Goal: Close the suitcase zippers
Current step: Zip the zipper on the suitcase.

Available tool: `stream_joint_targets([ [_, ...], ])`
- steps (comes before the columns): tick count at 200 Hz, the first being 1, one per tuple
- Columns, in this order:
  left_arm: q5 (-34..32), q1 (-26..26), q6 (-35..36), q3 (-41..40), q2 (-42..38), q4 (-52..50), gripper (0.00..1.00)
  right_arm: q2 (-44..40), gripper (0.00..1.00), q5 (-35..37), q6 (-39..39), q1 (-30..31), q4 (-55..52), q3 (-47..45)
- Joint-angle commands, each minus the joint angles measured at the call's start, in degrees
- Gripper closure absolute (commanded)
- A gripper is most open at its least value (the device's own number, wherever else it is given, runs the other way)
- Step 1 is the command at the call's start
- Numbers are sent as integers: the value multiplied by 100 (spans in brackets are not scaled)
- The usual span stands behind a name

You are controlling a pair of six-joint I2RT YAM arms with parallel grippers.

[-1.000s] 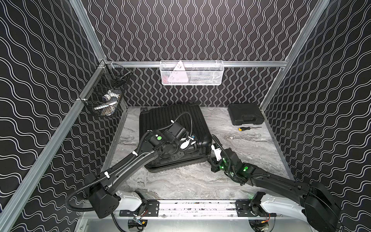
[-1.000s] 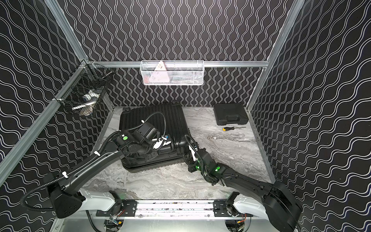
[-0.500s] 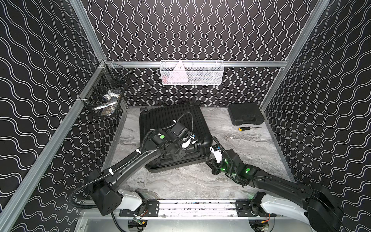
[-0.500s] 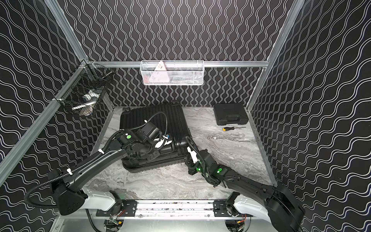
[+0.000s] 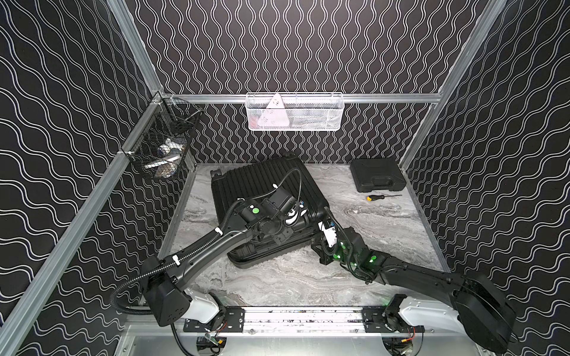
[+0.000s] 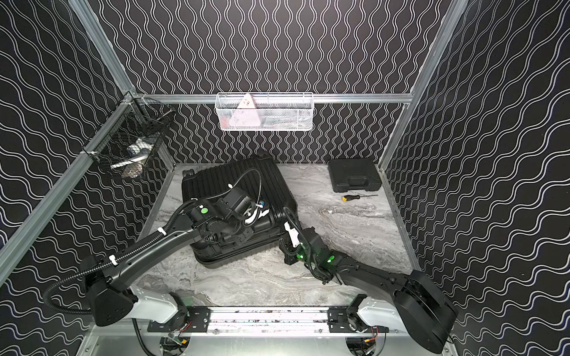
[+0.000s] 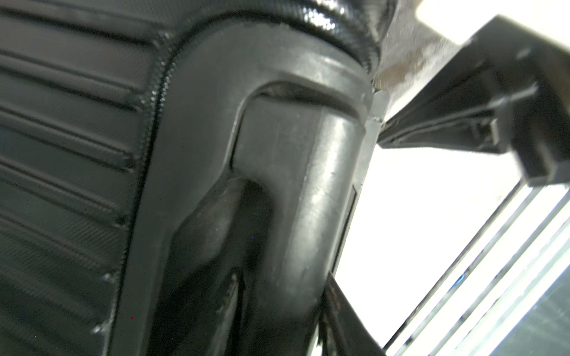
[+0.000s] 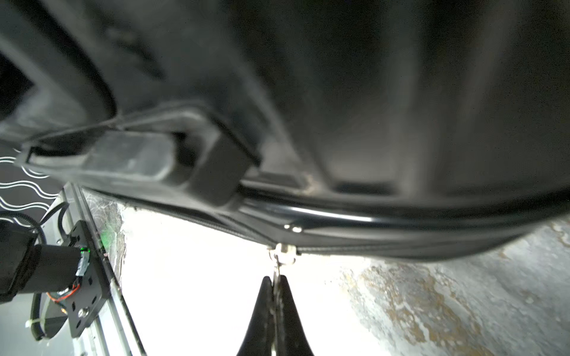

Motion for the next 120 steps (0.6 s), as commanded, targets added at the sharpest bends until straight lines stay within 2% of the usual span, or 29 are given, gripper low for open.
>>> stream_joint_targets([
  [1, -256, -2, -1430, 6, 19, 1703, 88, 93, 100, -519, 236, 48, 245, -54],
  [52, -268, -3, -1717, -92, 325, 2212, 88, 436, 100, -631, 725, 133, 1177, -200],
  [97, -211, -4, -1703, 84, 635, 2333, 89, 724, 100, -678, 824, 289, 1441, -112],
  [120, -230, -12, -1477, 206, 723, 2134, 88, 734, 100, -585, 812, 311, 1363, -86],
])
